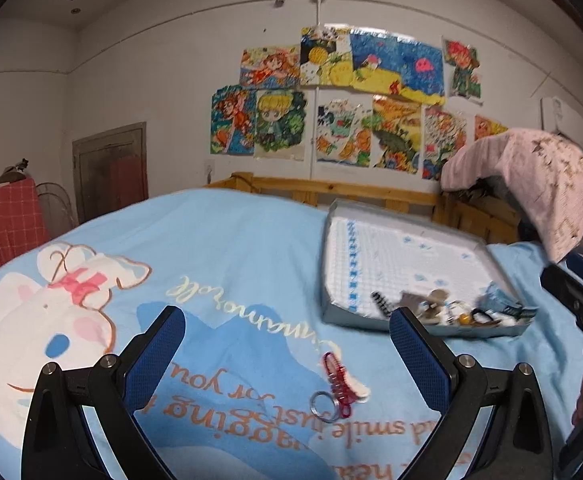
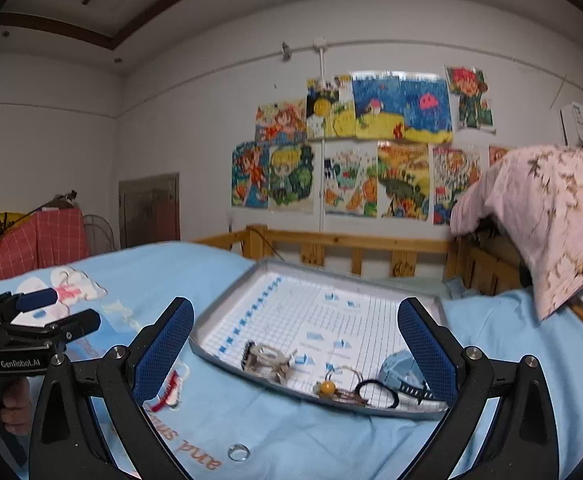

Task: Organize jewelry
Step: 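Grasp the small silver ring with the right tool while the left tool grasps the split key ring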

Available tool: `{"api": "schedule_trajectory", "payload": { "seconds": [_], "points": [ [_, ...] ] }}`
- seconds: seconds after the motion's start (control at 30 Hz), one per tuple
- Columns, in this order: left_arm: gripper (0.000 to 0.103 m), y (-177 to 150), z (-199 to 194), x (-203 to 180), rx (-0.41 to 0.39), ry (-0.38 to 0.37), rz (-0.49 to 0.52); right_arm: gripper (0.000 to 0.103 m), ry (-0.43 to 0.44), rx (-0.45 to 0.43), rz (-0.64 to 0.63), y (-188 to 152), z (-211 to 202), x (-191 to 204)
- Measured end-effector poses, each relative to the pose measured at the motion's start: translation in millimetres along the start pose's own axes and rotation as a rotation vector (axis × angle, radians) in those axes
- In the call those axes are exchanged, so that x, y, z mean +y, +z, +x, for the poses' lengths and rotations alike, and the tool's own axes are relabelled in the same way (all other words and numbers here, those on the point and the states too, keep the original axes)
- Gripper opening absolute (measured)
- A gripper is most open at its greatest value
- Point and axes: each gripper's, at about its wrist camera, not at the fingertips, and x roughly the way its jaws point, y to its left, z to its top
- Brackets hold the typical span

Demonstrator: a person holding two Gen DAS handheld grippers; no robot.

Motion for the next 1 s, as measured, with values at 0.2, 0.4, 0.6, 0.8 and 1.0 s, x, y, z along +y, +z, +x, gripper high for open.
{"api": "schedule_trajectory", "payload": {
  "seconds": [0.2,0.4,0.6,0.8,1.0],
  "points": [
    [0.103,-18.7,22.5,-0.7,0.068,-0.005,0.016,0.1,0.046,0.124,0.014,-33.8,28.6,-8.1],
    [0.103,-40.7,31.5,-4.3,0.118,-0.043,0.047,0.1,0.085,0.182,0.046,-53.3,39.0,-11.8],
    [0.103,-53.8,38.4,-4.4,0.17,-0.098,0.06,0.089,0.153,0.249,0.029,-72.2,40.4,-5.0],
    [0.094,-58.6,37.3,-14.5,0.176,-0.158,0.118,0.062,0.223,0.317,-0.028,-83.4,42.8,7.3],
    [0.072,-61.5,43.3,-20.4,0.216,-0.2,0.147,0.043,0.266,0.381,-0.07,-91.9,48.0,19.3]
  ]
}}
